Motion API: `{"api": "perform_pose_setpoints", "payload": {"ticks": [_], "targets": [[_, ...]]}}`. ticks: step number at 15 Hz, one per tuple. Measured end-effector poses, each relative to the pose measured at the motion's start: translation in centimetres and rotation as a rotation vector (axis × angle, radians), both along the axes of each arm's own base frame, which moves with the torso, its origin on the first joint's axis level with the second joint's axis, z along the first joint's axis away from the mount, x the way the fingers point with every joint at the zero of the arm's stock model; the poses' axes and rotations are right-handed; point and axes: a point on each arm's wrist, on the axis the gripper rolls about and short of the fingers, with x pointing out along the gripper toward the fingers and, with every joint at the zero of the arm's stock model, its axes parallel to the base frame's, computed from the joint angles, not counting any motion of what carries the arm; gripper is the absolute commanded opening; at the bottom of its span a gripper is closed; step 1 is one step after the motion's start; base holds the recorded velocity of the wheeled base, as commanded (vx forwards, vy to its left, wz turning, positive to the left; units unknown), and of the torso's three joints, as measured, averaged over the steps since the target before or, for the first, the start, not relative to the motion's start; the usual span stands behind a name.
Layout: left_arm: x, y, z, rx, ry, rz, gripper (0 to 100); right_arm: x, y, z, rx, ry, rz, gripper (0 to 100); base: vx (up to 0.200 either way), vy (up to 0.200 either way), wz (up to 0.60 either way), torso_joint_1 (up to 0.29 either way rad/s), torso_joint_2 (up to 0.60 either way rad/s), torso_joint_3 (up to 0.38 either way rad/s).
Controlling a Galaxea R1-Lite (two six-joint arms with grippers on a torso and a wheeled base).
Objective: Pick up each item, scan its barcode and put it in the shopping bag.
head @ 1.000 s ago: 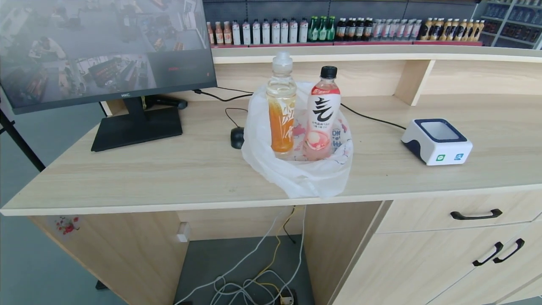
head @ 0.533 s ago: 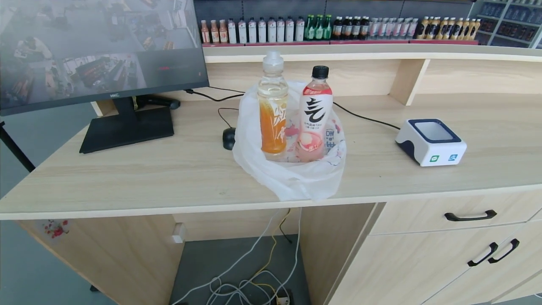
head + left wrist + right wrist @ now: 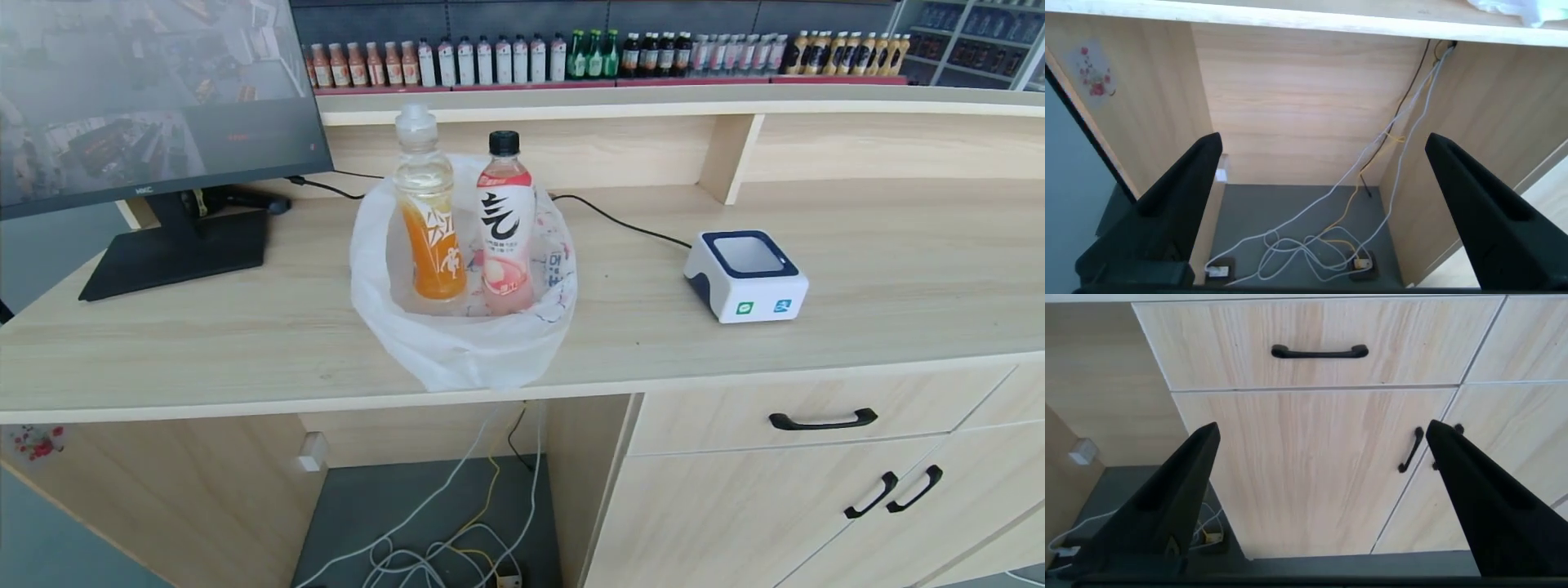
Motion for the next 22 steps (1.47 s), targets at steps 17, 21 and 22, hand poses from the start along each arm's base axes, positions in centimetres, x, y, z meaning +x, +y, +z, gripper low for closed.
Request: {"api": "perform_pose_setpoints", "payload": {"ticks": [17, 21, 22], "targets": [[0.0, 0.0, 0.01, 0.003, -0.001, 0.001, 100, 0.0, 0.0, 0.0, 0.0, 0.0, 0.0, 100, 0.0, -0.165, 0.0, 0.002, 0.0, 0.002], [0.0, 0.0, 0.0, 0.004, 0.0, 0.0, 100, 0.0, 0.0, 0.0, 0.0, 0.0, 0.001, 100, 0.0, 0.0, 0.0, 0.0, 0.0, 0.0], [0.0, 0.0, 0.0, 0.004, 0.0, 0.0, 100, 0.0, 0.0, 0.0, 0.0, 0.0, 0.0, 100, 0.0, 0.0, 0.0, 0.0, 0.0, 0.0]]}}
